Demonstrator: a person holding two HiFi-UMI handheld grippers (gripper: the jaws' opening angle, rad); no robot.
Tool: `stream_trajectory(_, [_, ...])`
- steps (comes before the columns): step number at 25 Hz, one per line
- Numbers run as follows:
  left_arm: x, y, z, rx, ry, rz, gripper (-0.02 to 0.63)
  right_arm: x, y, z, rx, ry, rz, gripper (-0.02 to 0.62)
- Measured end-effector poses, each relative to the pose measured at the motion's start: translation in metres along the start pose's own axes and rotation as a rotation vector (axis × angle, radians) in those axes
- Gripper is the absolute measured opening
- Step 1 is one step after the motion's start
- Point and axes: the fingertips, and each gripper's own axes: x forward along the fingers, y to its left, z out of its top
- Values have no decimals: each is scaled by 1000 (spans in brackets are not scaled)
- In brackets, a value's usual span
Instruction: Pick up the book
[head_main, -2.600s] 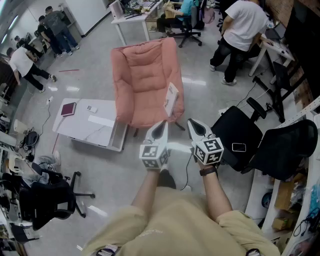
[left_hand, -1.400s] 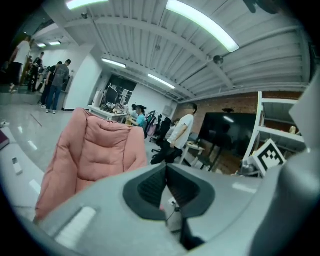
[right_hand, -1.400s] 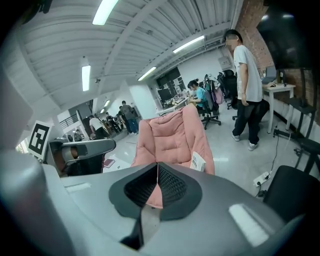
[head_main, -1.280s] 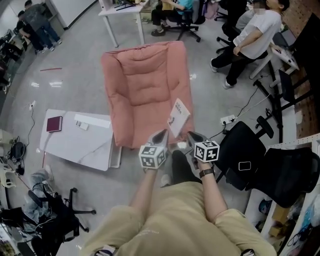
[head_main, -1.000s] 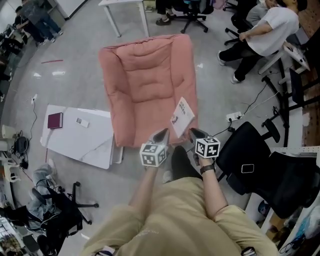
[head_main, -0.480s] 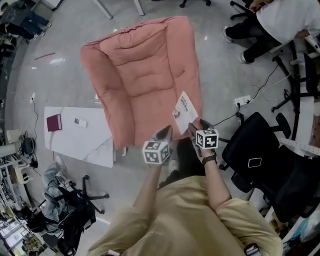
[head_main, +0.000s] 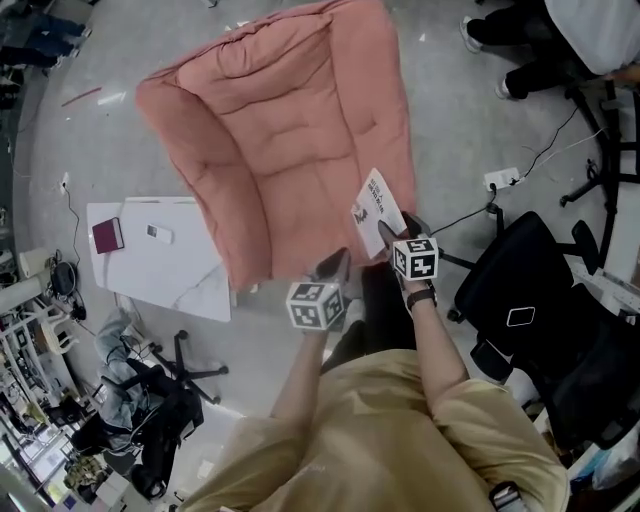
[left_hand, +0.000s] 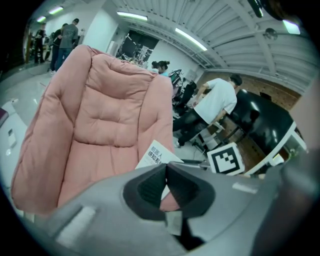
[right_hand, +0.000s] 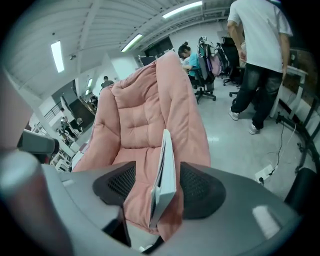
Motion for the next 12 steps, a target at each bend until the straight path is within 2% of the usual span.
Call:
stream_trajectory(5, [1, 9, 7, -59, -29, -3, 3, 32, 6, 3, -33, 28, 44, 264])
stream_trajectory(8, [-2, 12, 12, -78, -54, 7, 3, 48, 7, 0, -65, 57, 30, 246])
stream_trajectory(11, [-8, 12, 12, -88, -74, 7, 3, 53, 2, -2, -124, 79, -34, 184])
stream_trajectory(12, [-11, 12, 11, -89, -78, 9, 3, 53, 0, -2, -124, 84, -52, 130])
